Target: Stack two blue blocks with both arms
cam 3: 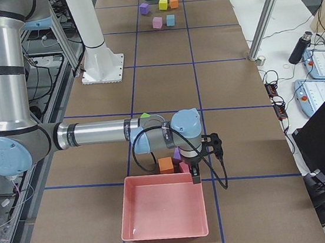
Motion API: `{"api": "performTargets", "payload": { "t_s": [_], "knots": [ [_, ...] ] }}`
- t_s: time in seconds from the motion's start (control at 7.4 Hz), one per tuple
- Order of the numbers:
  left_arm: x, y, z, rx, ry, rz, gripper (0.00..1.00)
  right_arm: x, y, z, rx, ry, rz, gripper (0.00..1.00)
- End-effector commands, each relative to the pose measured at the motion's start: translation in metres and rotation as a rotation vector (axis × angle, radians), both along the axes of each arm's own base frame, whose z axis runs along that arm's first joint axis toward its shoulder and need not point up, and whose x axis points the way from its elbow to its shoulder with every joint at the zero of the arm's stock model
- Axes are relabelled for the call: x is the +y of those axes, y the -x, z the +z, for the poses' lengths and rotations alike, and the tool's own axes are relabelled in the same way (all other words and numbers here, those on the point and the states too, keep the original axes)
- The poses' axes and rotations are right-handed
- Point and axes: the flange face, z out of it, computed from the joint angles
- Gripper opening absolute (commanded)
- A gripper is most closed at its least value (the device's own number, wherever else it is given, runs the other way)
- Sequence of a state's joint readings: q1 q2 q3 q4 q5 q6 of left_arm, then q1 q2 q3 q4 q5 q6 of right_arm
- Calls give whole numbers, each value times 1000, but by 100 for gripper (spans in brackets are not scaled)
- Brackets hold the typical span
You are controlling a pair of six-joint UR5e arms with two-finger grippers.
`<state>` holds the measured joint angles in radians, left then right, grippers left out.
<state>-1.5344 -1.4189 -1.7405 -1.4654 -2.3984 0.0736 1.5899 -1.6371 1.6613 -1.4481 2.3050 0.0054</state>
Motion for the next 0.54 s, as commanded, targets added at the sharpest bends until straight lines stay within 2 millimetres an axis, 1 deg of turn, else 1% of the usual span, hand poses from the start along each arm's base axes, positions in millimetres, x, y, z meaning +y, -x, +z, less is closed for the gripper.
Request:
{"api": "performTargets", "payload": {
  "t_s": [0.0,0.14,0.27,0.41],
  "knots": [
    [-1,0,-3,1,-6,0,98,-6,1,-8,0,-20,-4,100],
    [-1,0,-3,1,-8,-1,98,-11,4,-17,3,-89,-10,100],
    [0,0,-3,1,-6,0,98,-17,15,-27,-2,-192,-24,100],
    [0,0,-3,1,-6,-1,98,-26,45,-39,-8,-244,-83,100]
  ]
}}
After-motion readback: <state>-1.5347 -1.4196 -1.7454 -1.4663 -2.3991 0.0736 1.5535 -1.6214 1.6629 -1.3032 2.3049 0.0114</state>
